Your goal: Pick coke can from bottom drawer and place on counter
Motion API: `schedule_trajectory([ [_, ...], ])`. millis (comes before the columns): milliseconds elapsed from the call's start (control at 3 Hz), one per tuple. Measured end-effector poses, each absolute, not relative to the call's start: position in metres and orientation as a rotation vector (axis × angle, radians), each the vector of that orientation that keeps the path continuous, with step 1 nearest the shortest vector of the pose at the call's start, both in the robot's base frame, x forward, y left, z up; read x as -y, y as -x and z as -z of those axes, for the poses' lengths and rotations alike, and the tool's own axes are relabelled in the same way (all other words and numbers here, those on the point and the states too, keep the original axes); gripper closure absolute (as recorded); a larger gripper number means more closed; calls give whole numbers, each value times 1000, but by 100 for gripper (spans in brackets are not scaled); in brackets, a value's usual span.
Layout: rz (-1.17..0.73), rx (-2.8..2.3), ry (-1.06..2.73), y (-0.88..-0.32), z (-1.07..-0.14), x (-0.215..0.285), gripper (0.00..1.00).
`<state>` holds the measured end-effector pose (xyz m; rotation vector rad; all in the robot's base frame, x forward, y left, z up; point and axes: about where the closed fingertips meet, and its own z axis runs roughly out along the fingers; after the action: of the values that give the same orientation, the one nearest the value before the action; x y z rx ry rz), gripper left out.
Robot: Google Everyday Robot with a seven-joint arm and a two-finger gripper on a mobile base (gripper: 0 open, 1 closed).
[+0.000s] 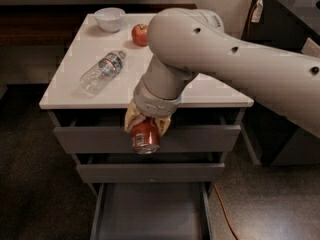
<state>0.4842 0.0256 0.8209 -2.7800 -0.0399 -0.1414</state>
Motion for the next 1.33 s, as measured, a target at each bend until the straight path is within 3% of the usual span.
schedule_trajectory([
  [667, 187, 37, 2793, -481, -904, 14, 100],
  [1333, 78, 20, 2759, -511, -953, 56, 100],
])
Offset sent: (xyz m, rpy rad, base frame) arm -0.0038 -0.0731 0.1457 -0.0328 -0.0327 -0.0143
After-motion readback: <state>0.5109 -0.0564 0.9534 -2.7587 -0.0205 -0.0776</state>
